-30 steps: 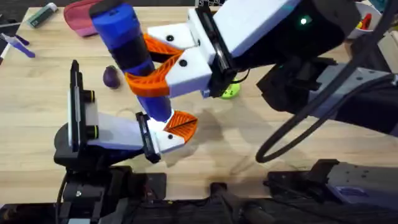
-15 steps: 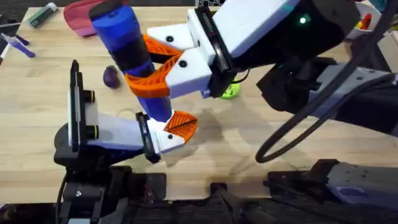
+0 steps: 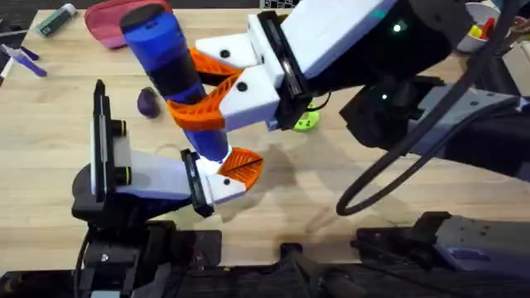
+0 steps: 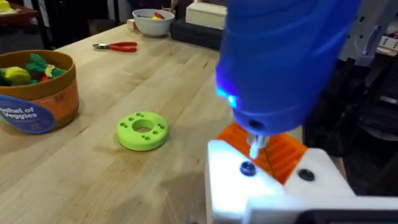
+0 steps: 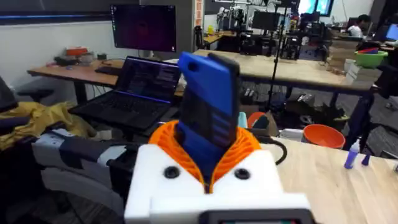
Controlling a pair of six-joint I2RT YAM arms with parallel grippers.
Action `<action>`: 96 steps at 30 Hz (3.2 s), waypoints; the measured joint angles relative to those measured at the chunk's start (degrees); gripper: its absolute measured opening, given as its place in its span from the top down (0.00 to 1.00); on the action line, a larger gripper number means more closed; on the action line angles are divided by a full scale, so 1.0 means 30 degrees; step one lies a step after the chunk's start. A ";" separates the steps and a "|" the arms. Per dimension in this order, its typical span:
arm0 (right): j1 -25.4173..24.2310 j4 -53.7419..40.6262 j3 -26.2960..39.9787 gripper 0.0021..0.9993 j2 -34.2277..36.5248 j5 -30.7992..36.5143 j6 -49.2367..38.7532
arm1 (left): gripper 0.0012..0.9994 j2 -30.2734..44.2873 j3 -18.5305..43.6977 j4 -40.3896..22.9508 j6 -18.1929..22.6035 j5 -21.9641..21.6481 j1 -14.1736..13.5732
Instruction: Pick up the gripper from the table and insert it into the empty holder that is missing its gripper. Then pick up a screw, insert it into the mounting hole, and use the screwdriver to tighten it. Finally, clean up the table by picking up the vegetable and placing it into the bucket.
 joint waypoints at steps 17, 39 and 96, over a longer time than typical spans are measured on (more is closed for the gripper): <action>0.0000 -0.0003 0.0000 0.98 0.0342 0.0002 -0.0317 | 0.98 0.0000 0.0000 0.0000 0.0005 0.0000 0.0000; 0.0000 0.0093 0.0124 0.98 0.0716 -0.0153 -0.0329 | 0.98 0.0000 0.0000 0.0000 0.0000 -0.0015 0.0000; -0.5364 -3.9484 1.1621 0.98 0.0162 1.9632 -1.7497 | 0.98 0.0000 0.0000 0.0015 0.0000 -0.0065 0.0000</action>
